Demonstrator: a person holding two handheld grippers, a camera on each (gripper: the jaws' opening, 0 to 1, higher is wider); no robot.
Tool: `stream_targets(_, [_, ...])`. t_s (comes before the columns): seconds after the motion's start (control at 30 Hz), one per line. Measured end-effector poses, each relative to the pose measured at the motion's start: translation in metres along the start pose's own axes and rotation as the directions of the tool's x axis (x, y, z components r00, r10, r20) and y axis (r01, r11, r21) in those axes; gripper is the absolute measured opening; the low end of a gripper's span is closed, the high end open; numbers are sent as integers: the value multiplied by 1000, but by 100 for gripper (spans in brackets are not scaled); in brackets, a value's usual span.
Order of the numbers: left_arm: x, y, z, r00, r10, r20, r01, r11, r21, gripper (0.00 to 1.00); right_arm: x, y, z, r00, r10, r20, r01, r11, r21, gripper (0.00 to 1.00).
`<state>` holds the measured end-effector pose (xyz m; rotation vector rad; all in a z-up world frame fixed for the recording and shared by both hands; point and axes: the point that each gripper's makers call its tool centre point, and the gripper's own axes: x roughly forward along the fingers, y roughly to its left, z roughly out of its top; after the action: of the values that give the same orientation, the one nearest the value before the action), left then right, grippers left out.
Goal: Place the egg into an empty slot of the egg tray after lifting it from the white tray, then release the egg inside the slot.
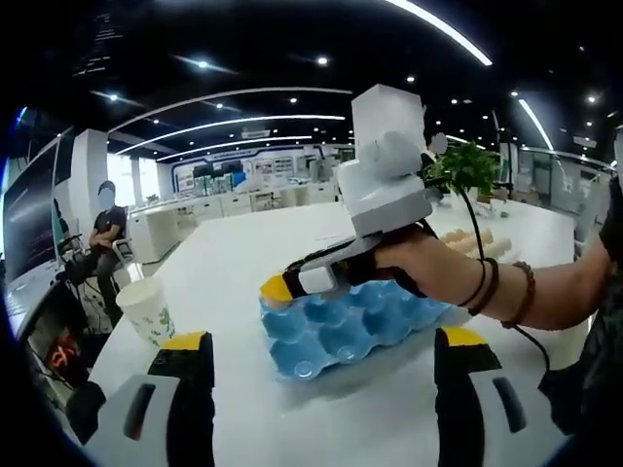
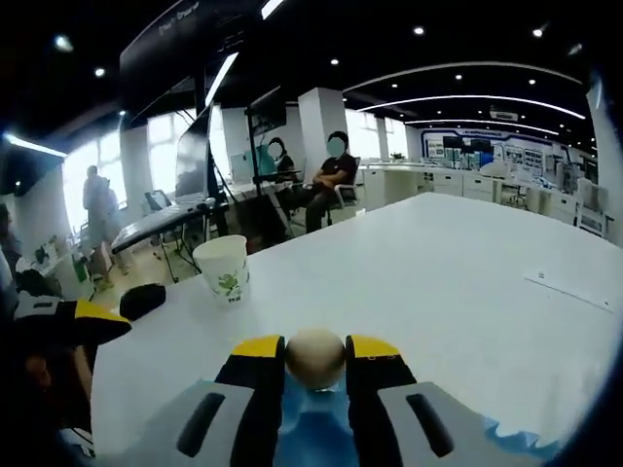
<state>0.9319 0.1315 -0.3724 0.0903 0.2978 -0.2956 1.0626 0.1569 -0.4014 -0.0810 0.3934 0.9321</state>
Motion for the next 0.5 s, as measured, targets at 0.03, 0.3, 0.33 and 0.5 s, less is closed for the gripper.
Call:
stream_targets(0.03, [0, -1, 0, 1000, 0, -1, 0, 1000, 4, 96, 3, 0, -2, 1000, -1, -2, 1, 1000, -1, 25])
stream_targets(0.3, [-6, -3, 0, 1000, 7, 4, -7, 1000, 6, 96, 3, -4, -12, 1000, -17, -20, 17, 1000, -3, 25])
stream_targets(0.33, [-6, -2, 0, 1000, 10, 4, -10, 1000, 3, 96, 3, -4, -12, 1000, -19, -19, 19, 1000, -1, 25])
stream_targets(0.5, [-7, 2, -1, 1000, 24, -2, -24, 1000, 2, 96, 2, -6, -14, 1000, -16, -12, 16, 1000, 2, 25])
